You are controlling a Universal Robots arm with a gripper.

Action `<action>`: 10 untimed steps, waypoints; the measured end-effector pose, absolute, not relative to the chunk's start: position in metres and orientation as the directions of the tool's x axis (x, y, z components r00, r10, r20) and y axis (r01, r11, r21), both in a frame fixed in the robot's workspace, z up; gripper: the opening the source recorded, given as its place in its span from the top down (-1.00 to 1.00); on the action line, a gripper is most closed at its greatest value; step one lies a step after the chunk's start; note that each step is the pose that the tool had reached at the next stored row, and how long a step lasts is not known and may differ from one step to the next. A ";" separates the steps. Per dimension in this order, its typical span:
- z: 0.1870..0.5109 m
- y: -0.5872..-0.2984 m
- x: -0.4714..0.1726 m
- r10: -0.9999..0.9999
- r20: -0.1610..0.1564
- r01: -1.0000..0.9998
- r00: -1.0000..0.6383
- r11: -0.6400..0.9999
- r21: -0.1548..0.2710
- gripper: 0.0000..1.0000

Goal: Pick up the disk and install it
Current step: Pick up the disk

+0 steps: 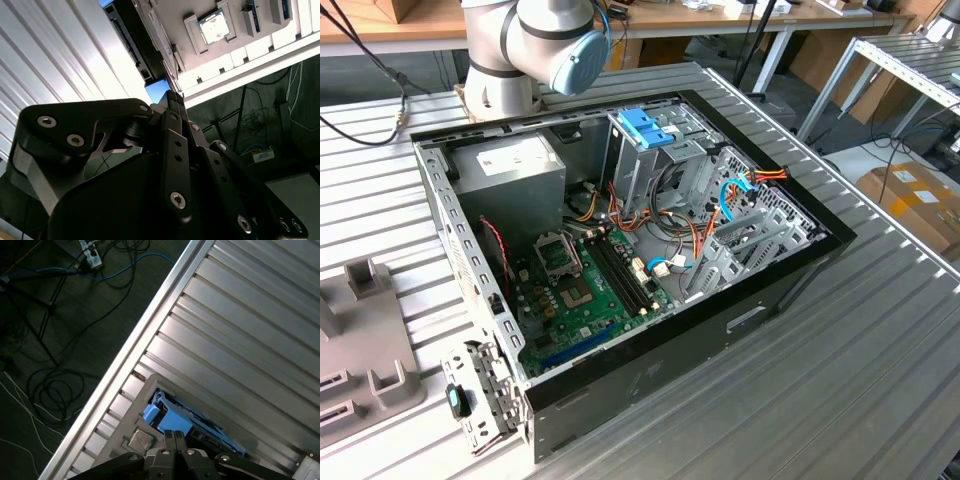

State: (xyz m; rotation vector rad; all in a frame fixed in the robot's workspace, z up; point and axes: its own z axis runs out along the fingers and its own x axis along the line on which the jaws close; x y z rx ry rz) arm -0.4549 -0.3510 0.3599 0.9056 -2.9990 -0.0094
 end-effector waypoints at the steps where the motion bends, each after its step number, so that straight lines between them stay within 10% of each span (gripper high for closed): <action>1: 0.360 -0.351 -0.455 -0.565 0.007 -0.565 -0.825 0.825 0.008 0.79; 10: 0.360 -0.351 -0.455 -0.716 0.007 -0.716 -0.698 0.698 0.008 0.79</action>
